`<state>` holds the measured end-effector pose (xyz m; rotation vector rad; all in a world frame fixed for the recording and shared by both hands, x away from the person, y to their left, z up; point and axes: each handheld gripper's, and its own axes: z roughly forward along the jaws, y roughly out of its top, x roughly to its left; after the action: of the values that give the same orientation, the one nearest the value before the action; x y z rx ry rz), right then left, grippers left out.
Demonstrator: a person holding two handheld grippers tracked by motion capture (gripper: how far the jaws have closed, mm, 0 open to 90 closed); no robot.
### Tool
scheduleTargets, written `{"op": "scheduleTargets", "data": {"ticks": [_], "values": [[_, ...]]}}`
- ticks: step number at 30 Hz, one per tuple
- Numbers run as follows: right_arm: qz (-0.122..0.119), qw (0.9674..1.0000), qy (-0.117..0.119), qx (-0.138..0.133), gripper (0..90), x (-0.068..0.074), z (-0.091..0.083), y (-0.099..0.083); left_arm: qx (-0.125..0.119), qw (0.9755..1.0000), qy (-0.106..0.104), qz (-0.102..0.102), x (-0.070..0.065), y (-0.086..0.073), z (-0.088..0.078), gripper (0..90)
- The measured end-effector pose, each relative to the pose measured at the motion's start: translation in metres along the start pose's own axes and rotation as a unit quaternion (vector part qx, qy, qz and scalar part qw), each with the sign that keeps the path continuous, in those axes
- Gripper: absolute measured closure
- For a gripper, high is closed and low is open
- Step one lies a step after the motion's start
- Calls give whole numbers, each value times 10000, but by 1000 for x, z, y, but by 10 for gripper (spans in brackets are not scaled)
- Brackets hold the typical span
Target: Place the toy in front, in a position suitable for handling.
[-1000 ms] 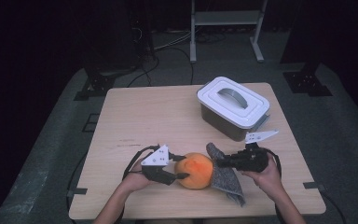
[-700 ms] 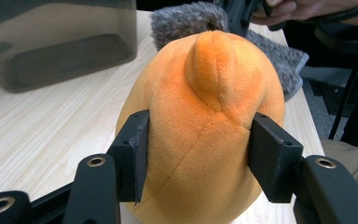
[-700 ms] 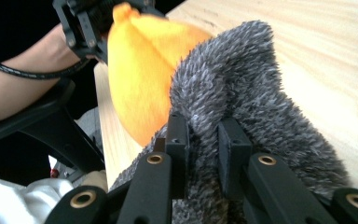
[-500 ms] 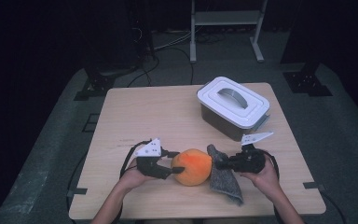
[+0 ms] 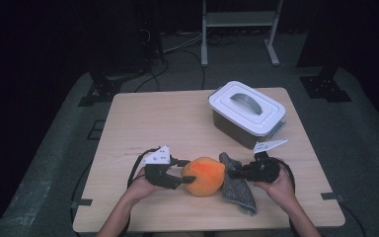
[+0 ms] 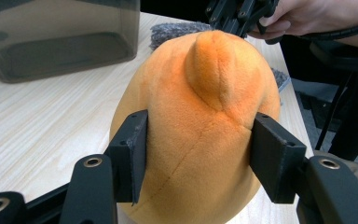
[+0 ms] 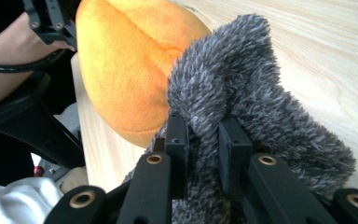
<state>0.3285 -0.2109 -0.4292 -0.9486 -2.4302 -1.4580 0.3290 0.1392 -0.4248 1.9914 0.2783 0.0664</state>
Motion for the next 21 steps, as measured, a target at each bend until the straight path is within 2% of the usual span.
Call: {"op": "scheduleTargets", "data": {"ticks": [2,6,9,12,15,18,21], "values": [[-163,9997,-41,-160,759,5,-3,5,-3,10000,-6,6,0,0,0,426],[-324,9977,128,-584,759,15,-10,12,12,10000,-32,71,-2,1,2,427],[-322,9982,119,-496,759,14,-7,10,23,10000,-13,85,-2,2,2,427],[-169,9993,122,-315,758,8,-3,7,15,10000,-19,60,-1,1,1,428],[-244,9996,-82,-135,758,7,-3,7,-1,10000,-44,51,-1,1,0,431],[-389,9984,-102,-392,760,13,-8,10,-19,9999,-76,93,-2,1,1,438],[-502,9962,30,-706,760,20,-14,16,12,9998,-38,185,-5,3,3,439]]}}
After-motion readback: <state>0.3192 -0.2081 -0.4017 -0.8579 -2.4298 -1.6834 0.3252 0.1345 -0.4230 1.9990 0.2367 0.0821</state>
